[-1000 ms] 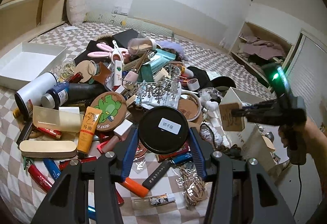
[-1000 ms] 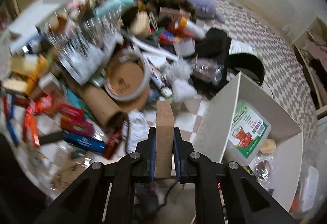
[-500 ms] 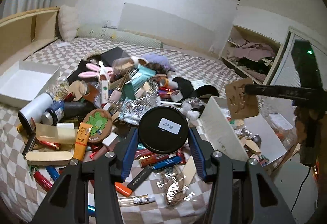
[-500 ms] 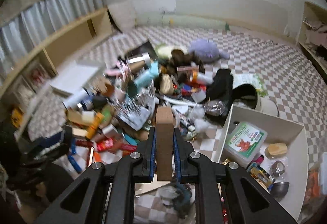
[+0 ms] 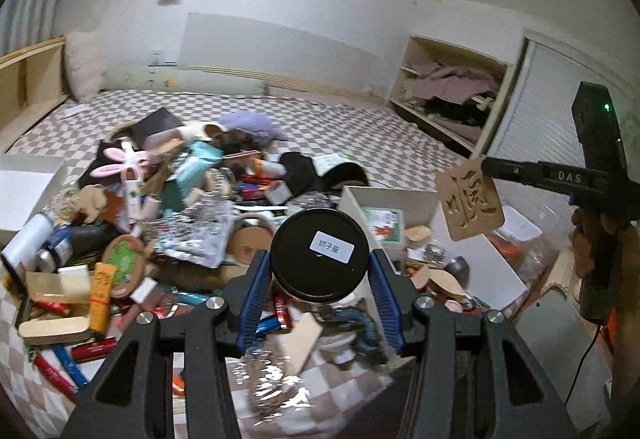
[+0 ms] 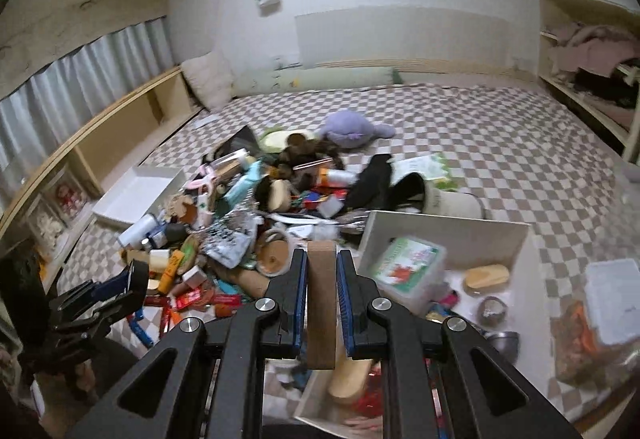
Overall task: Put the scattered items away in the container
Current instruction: 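Carry the wooden tile with the right gripper over the white box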
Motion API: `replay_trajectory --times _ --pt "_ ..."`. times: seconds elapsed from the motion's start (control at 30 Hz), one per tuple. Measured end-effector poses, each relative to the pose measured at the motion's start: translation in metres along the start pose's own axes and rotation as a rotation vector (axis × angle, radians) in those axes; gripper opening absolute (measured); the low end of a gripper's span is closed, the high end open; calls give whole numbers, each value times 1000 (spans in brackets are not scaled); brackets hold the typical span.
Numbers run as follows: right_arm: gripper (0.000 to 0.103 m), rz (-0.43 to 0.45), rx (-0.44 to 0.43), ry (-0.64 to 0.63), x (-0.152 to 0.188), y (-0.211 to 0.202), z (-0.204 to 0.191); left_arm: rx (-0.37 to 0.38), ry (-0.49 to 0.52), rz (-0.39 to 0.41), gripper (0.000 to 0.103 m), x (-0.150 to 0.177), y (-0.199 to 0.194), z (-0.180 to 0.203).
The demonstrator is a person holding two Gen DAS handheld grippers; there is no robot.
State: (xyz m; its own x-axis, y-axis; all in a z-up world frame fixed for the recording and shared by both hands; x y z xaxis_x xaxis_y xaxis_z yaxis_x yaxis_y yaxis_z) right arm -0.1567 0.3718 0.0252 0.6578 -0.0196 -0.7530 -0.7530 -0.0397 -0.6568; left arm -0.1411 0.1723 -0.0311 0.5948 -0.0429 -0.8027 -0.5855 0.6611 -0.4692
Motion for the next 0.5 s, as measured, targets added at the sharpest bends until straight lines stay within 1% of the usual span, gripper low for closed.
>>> replay_trajectory --times 0.2,0.5 --pt "15 7 59 54 10 -11 47 60 29 -36 49 -2 25 30" --pt "15 -46 132 104 47 -1 99 133 77 -104 49 2 66 78"
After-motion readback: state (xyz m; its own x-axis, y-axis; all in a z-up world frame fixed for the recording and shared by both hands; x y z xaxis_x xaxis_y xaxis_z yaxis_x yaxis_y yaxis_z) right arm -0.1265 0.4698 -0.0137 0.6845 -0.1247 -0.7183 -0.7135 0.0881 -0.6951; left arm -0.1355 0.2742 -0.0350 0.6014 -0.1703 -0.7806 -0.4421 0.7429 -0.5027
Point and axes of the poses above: each gripper's, at about its wrist camera, not at the fingertips, and y roughly the way its jaws point, z to its right, x to its underside, the point moved 7 cm from there along y, roughly the way its jaws point, and after that the axes turned 11 degrees about x, right-handed, at the moved point
